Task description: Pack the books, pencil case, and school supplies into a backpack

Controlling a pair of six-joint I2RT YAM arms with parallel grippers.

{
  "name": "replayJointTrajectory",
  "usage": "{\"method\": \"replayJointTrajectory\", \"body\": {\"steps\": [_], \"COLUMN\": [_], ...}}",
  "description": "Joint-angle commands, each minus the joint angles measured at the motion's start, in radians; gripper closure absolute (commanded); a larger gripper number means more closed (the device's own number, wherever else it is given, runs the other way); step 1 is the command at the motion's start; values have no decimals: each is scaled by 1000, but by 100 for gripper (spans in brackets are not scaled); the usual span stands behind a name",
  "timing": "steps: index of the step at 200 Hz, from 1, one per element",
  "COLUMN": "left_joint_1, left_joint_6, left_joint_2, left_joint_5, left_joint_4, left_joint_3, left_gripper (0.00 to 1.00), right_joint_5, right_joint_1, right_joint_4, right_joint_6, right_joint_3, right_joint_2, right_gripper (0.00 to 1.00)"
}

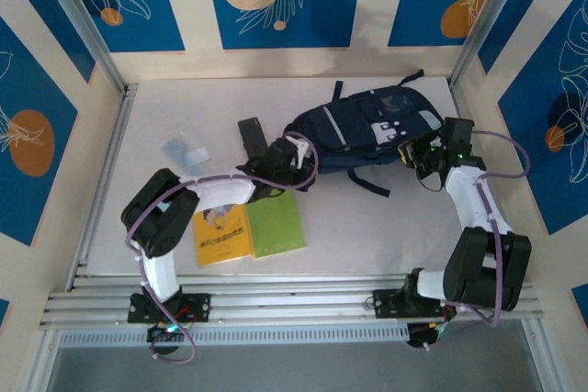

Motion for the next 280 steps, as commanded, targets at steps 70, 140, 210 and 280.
{"method": "replayJointTrajectory", "body": {"steps": [70, 140, 210, 280], "left_joint_1": [-97, -142, -174, -134], "left_joint_6": [-35, -195, -221, -202], "left_joint_2": [-61, 94, 90, 5], "left_joint_5": [281, 327, 363, 369], "left_joint_4": [-235, -91, -46, -99], "left_joint_3": [158, 394, 371, 187], "left_gripper": [100, 100, 100, 100], "right_joint_5": [-182, -251, -266, -133], "right_joint_1": [-25, -9, 150, 177], "right_joint_4": [-24, -148, 254, 258], "right_joint_6": [-204, -186, 143, 45], "right_joint_3": [287, 33, -263, -220], "right_joint_2": [274, -19, -59, -29], "right_gripper": [47, 12, 11, 100]}}
